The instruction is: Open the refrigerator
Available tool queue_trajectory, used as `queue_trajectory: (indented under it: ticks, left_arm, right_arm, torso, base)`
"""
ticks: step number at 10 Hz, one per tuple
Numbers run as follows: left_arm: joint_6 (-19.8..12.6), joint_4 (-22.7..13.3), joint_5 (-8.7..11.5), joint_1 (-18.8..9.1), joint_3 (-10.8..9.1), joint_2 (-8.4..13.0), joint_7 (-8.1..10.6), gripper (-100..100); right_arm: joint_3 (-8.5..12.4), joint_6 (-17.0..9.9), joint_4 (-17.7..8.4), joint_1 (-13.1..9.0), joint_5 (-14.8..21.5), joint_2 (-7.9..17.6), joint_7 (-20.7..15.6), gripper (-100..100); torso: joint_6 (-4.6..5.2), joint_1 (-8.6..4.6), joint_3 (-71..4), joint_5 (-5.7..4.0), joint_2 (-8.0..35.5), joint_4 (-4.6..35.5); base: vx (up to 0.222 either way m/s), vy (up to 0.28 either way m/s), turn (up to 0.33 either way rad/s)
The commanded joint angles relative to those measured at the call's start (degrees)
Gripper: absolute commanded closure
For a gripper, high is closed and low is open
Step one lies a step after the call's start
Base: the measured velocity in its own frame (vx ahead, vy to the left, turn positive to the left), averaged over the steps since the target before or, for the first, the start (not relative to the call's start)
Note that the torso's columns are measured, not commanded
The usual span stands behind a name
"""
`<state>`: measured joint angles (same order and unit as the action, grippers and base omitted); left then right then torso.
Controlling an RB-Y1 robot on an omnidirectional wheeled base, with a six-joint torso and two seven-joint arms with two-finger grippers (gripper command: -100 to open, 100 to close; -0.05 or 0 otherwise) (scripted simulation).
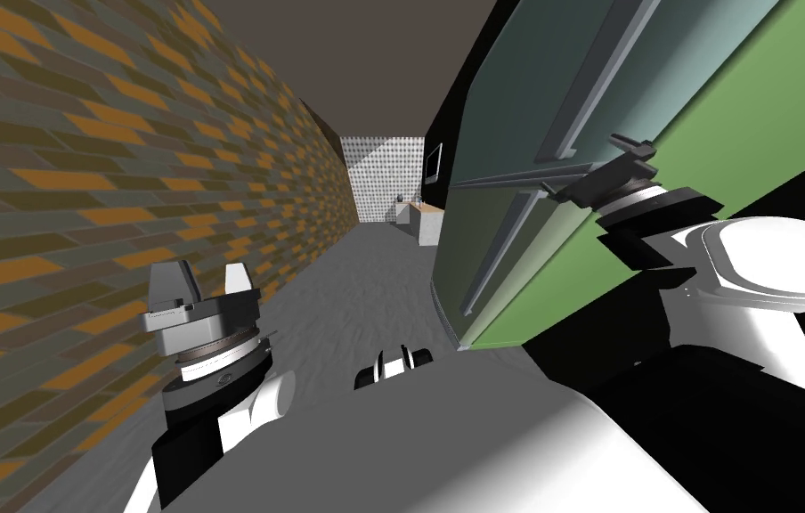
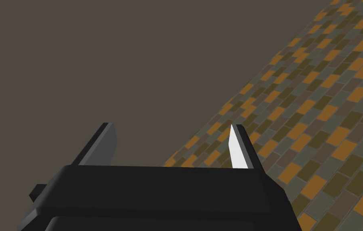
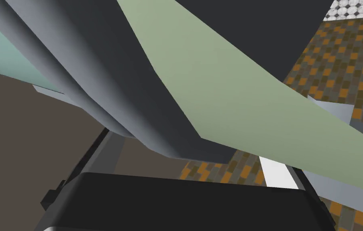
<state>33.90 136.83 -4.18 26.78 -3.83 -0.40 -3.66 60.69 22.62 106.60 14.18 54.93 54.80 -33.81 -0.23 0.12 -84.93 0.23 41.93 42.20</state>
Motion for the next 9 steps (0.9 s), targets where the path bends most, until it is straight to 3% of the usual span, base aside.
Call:
queue_trajectory:
  ticks: [1,9]
  left_arm:
    - [0.0,0.0,0.0,0.0,0.0,0.0,0.0,0]
    - [0.0,0.0,0.0,0.0,0.0,0.0,0.0,0]
  right_arm:
    - [-0.3,-1.6,-2.2,-2.4,-2.7,0.4,2.2,-100]
    - [-1.4,-6.3,-8.5,-9.1,-11.0,0.6,9.0,-100]
  torso:
    - [-0.05,0.05,0.0,0.06,0.0,0.0]
    - [0.21,-0.21,0.3,-0.27,0.3,0.1]
  base:
    - [0.002,0.063,0.042]
    - [0.017,0.057,0.06]
